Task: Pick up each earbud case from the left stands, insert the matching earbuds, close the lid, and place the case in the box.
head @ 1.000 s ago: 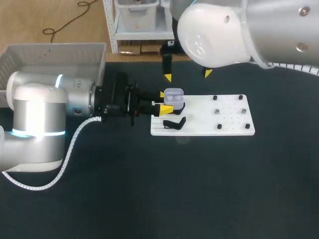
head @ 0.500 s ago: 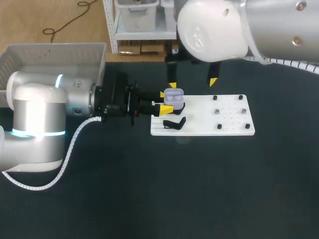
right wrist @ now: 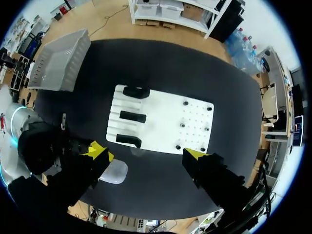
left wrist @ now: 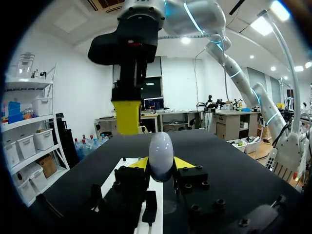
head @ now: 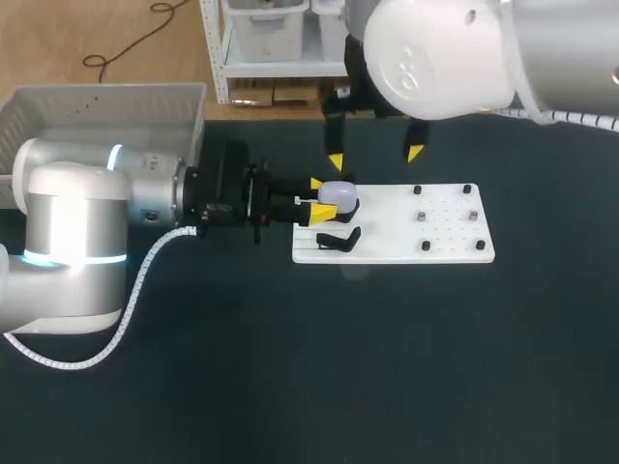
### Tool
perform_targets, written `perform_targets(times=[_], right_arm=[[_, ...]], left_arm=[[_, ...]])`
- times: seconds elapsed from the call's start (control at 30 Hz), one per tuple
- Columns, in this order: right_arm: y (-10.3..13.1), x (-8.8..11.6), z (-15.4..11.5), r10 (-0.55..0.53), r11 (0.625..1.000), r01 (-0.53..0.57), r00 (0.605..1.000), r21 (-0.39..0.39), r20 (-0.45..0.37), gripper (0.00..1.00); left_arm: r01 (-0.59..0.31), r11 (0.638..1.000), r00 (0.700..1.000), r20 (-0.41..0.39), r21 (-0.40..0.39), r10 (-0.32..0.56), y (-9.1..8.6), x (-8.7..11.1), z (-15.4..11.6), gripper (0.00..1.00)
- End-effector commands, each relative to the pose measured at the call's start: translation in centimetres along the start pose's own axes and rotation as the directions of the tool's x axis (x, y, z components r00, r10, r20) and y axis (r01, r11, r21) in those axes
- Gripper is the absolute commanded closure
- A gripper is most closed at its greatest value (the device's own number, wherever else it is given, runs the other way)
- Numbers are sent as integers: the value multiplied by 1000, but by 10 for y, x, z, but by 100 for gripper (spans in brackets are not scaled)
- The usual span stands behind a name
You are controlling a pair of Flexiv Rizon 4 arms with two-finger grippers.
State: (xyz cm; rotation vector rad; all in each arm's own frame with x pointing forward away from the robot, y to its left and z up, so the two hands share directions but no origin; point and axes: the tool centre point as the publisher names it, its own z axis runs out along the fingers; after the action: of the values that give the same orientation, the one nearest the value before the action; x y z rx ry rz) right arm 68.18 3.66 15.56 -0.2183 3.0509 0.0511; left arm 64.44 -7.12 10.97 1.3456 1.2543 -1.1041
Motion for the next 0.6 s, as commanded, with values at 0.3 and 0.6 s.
perform_targets(times=[0.3,0.6], right_arm=[[-21,61,-88,-141,986,160,942,-39,305,0],[-24,76,-99,-165,969,217,925,-121,342,0]], left_arm=[[43,998,999,-19,-39,-44,-2,-20,-18,100],[111,981,993,-7,-157,-114,1,-55,-58,100]])
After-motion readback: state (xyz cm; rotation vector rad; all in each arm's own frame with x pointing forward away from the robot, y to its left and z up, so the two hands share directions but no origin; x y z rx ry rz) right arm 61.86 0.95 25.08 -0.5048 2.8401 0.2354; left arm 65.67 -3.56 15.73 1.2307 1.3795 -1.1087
